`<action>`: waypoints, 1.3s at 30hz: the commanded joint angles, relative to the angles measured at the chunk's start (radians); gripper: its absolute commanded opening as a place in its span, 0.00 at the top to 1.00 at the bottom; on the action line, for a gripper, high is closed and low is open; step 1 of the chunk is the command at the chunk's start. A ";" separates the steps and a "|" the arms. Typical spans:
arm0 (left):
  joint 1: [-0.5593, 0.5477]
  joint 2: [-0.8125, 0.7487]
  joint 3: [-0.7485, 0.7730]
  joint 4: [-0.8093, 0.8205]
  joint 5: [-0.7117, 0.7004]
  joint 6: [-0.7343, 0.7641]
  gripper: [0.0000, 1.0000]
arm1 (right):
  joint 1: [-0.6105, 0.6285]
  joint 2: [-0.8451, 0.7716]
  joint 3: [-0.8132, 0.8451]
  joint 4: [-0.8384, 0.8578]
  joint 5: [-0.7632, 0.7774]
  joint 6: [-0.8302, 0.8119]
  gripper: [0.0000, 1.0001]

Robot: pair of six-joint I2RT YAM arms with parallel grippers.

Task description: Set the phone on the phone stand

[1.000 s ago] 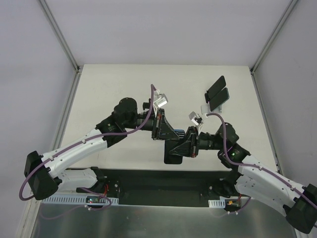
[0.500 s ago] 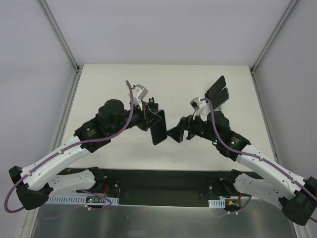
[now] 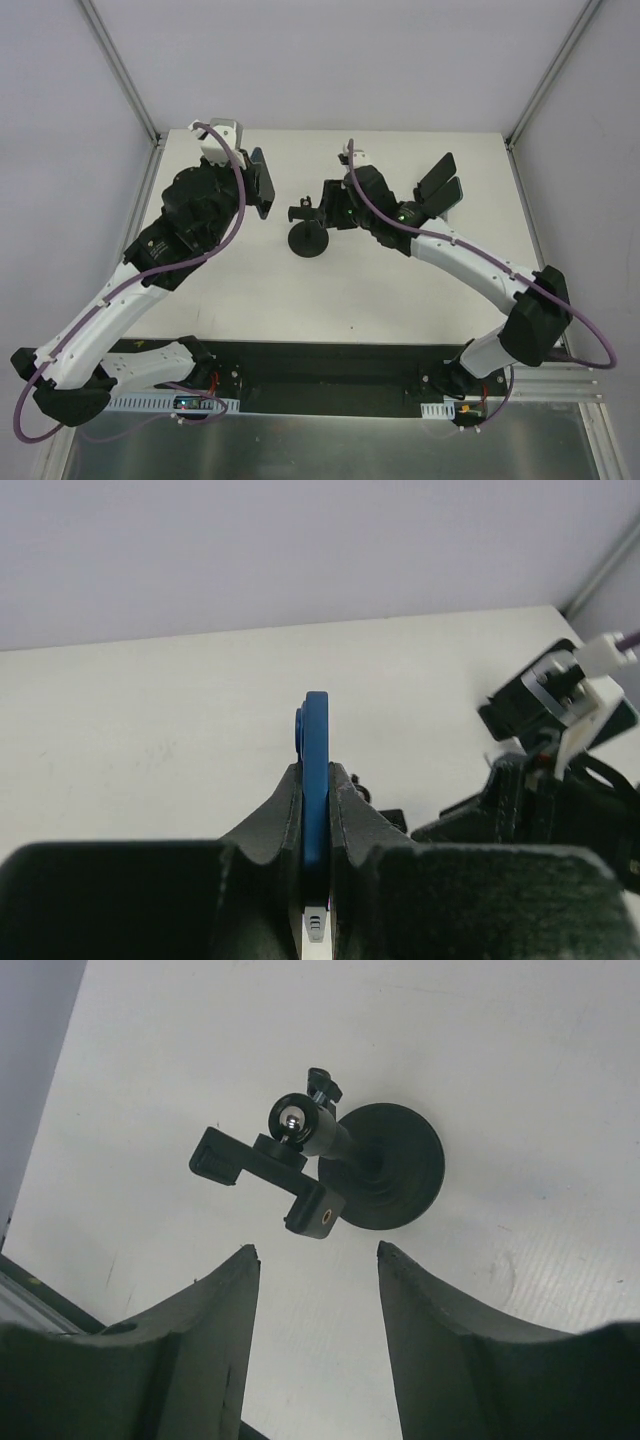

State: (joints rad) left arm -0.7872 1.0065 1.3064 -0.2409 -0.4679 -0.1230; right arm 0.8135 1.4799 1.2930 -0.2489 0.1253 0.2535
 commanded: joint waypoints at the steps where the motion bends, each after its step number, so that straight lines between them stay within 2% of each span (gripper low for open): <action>1: 0.095 -0.002 0.001 0.135 -0.014 0.020 1.00 | 0.050 0.078 0.066 -0.036 0.062 -0.009 0.48; 7: 0.161 0.023 -0.008 0.215 0.063 0.034 1.00 | 0.084 0.181 0.118 -0.061 0.145 -0.034 0.49; 12: 0.171 -0.011 -0.104 0.238 0.143 0.028 1.00 | 0.099 0.226 0.157 -0.082 0.212 -0.059 0.57; 24: 0.198 -0.063 -0.222 0.236 0.141 0.037 1.00 | 0.101 0.272 0.270 -0.144 0.260 -0.135 0.57; 27: 0.215 -0.083 -0.228 0.219 0.141 0.025 1.00 | 0.101 0.284 0.287 -0.156 0.257 -0.145 0.63; 28: 0.217 -0.088 -0.229 0.216 0.149 0.022 1.00 | 0.101 0.286 0.289 -0.155 0.255 -0.146 0.68; 31: 0.224 -0.100 -0.231 0.213 0.172 0.003 1.00 | 0.099 0.293 0.290 -0.156 0.257 -0.146 0.70; 33: 0.226 -0.098 -0.226 0.206 0.186 -0.001 1.00 | 0.099 0.295 0.295 -0.165 0.263 -0.154 0.78; 34: 0.227 -0.097 -0.223 0.203 0.207 -0.001 1.00 | 0.098 0.293 0.298 -0.168 0.270 -0.163 0.88; 36: 0.235 -0.094 -0.222 0.201 0.257 -0.001 1.00 | 0.098 0.284 0.295 -0.171 0.281 -0.183 0.99; 39: 0.264 -0.088 -0.222 0.212 0.450 0.006 1.00 | 0.093 0.264 0.289 -0.164 0.243 -0.275 0.99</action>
State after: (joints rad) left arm -0.5556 0.9333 1.0653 -0.1051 -0.2298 -0.1143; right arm 0.9115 1.7645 1.5494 -0.4099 0.3767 0.0853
